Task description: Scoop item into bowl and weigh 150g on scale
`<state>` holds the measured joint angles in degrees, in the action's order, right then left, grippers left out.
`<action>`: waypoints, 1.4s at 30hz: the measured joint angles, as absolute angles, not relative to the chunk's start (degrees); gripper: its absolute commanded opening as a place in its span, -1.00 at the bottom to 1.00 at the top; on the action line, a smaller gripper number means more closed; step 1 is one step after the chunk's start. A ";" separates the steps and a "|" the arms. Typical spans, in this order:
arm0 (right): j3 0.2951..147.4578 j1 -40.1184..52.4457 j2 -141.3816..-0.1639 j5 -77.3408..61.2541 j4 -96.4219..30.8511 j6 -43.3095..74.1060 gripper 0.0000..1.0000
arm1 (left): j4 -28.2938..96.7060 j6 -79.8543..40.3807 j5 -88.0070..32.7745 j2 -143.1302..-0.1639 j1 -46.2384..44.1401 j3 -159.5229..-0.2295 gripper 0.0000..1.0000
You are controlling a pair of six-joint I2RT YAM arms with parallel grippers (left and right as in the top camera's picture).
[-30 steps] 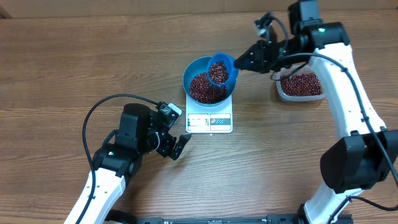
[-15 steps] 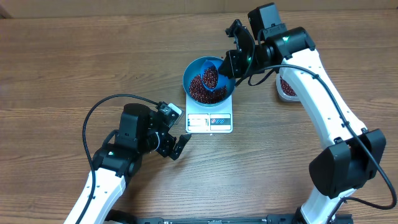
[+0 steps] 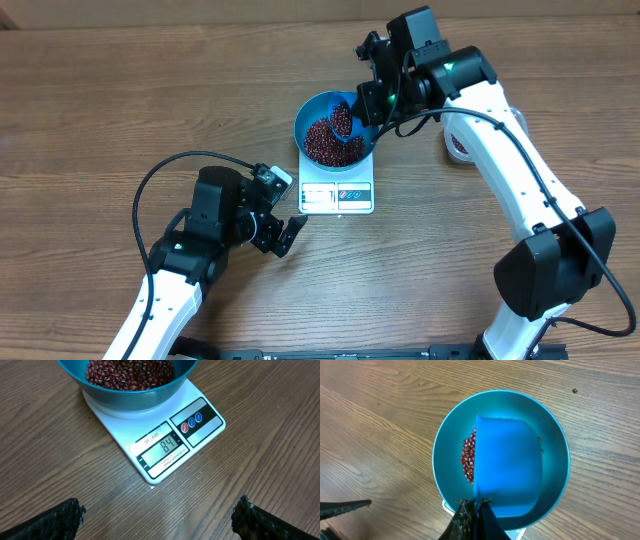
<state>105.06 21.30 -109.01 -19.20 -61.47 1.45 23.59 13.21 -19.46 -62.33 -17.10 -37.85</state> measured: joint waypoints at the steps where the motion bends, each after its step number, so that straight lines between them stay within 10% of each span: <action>1: 105.06 21.82 -109.01 -18.57 -61.45 1.06 -0.93 | 23.59 13.21 -19.46 -62.33 -17.10 -37.85 0.99; 42: 105.03 31.48 -109.01 2.68 -59.55 -1.30 -0.93 | 23.59 13.21 -19.46 -62.33 -17.10 -37.85 0.99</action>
<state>105.03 31.48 -109.01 2.68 -59.55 -1.30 23.59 13.21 -19.46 -62.33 -17.10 -37.85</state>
